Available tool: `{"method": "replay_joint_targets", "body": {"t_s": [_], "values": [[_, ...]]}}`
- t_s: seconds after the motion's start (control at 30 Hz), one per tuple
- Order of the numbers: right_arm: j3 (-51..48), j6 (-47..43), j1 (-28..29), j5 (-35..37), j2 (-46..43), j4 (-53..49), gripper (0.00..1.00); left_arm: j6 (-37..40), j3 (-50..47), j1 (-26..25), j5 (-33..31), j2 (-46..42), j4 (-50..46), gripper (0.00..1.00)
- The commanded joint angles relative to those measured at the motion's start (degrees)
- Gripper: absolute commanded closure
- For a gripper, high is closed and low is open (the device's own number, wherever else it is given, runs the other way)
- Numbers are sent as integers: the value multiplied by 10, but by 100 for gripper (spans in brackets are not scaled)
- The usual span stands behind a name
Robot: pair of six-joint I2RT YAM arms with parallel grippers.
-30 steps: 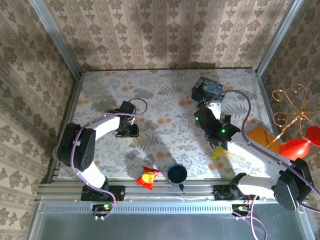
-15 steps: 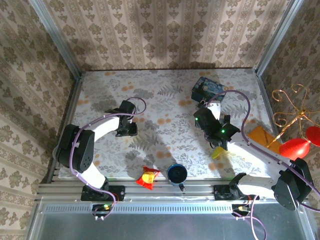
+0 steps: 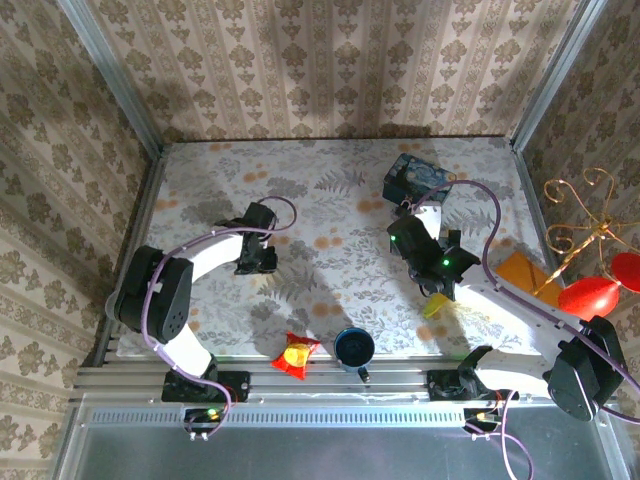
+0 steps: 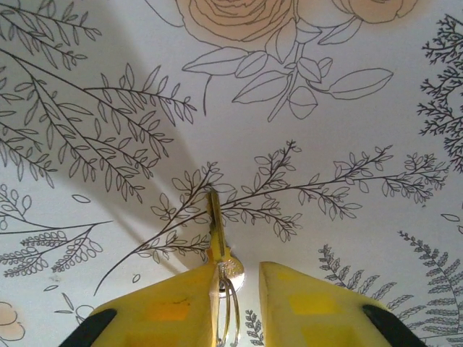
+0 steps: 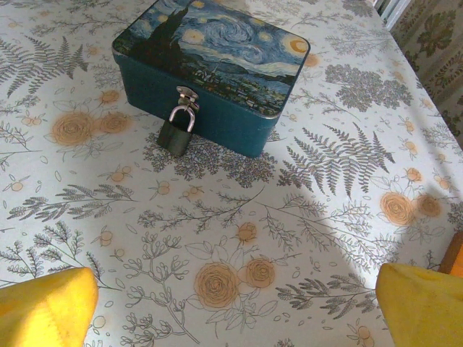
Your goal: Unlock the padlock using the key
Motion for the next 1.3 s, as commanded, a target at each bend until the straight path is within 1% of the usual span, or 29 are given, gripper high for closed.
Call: {"method": "replay_joint_targets", "body": {"t_s": [0.0,0.1,0.27,0.33,0.37,0.53,0.63,0.8,0.93,1.03,1.1,1.27], "values": [[-3,9,6,22,-5,-13,0,-2,6,-3,-4,1,-17,84],[-2,10,8,22,-4,-13,0,-3,7,-4,-4,-3,-20,92],[-2,14,10,18,0,-10,0,-4,9,-3,-6,-12,-21,100],[-2,17,11,14,1,-9,0,-5,8,-4,-6,-18,-21,100],[-1,19,11,10,3,-8,0,-7,6,-20,-6,-22,-20,100],[7,39,14,-28,15,-2,0,-38,-9,-25,7,-58,20,100],[0,51,19,-78,22,31,0,-80,-20,-27,20,-87,54,100],[-20,53,33,-164,45,121,0,-142,-24,-30,43,-128,99,100],[-17,68,33,-248,70,174,0,-130,-21,-33,81,-155,135,100],[3,94,33,-292,91,178,0,-108,-14,-39,92,-172,143,100],[18,102,33,-323,103,180,3,-98,-9,-43,98,-179,146,100],[17,107,33,-392,114,226,9,-90,15,-54,123,-176,148,100]]}}
